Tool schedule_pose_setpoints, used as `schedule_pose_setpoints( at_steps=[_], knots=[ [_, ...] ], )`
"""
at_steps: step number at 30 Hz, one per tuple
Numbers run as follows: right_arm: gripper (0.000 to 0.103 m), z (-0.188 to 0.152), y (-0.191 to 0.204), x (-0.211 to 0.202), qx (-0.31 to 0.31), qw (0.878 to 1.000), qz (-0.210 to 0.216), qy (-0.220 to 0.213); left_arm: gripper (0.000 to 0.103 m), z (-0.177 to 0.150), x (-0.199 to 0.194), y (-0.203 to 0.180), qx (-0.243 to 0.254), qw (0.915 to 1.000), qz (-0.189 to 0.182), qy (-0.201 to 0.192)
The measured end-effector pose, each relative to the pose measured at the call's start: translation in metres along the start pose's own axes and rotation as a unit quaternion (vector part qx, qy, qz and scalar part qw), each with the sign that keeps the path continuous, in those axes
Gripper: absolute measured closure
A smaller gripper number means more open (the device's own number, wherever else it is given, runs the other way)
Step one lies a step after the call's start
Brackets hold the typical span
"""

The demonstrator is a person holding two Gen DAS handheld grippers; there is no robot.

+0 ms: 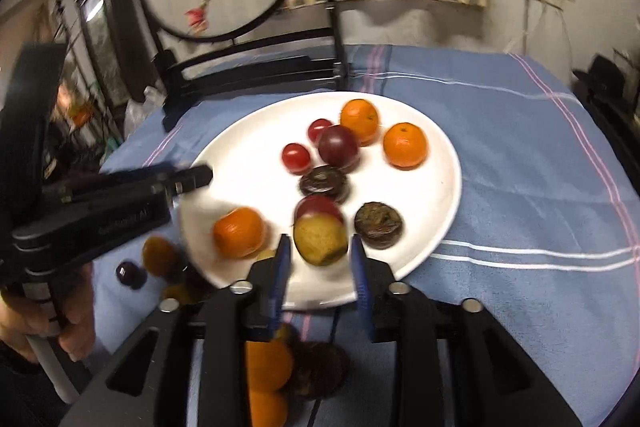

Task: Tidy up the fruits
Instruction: 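Release both fruits onto the plate and pull both tools back, then grasp a tangerine with the right tool while the left tool grasps a dark cherry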

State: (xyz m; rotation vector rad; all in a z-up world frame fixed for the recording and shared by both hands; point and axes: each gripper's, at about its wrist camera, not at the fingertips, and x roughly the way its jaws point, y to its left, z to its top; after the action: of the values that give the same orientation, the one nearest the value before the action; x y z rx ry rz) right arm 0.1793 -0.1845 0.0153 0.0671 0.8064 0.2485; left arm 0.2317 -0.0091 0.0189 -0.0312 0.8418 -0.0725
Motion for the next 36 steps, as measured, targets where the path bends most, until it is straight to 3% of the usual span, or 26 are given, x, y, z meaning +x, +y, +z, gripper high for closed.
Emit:
schedule_pose_setpoints(
  at_steps=[3,8,13,21,24,30,36],
  knots=[
    [0.055,-0.002,-0.008,-0.003,0.010,1.000,0.001,-0.003,0.010,-0.005,-0.013,0.009,-0.010,0.9995,0.014,-0.027],
    [0.052,-0.007,-0.011,-0.010,0.022,1.000,0.014,0.005,0.009,-0.009,-0.031,0.018,-0.017,0.9991,0.002,-0.040],
    [0.051,-0.016,0.001,-0.025,-0.007,1.000,0.003,-0.002,0.009,-0.028,-0.040,0.032,-0.023,0.9990,0.017,-0.034],
    [0.051,-0.046,0.020,-0.038,-0.022,0.999,0.021,0.014,0.009,-0.071,-0.054,0.055,-0.041,0.9991,-0.002,-0.013],
    [0.042,-0.061,0.025,-0.046,-0.022,0.999,0.026,0.021,0.009,-0.083,-0.059,0.060,-0.037,0.9992,-0.002,-0.013],
    [0.042,-0.081,0.031,-0.054,-0.025,0.999,0.031,0.031,0.008,-0.099,-0.058,0.068,-0.045,0.9989,-0.006,0.007],
    [0.042,-0.090,0.044,-0.044,-0.047,0.997,0.012,0.057,0.008,-0.102,-0.057,0.063,-0.026,0.9996,0.003,0.002]
  ],
)
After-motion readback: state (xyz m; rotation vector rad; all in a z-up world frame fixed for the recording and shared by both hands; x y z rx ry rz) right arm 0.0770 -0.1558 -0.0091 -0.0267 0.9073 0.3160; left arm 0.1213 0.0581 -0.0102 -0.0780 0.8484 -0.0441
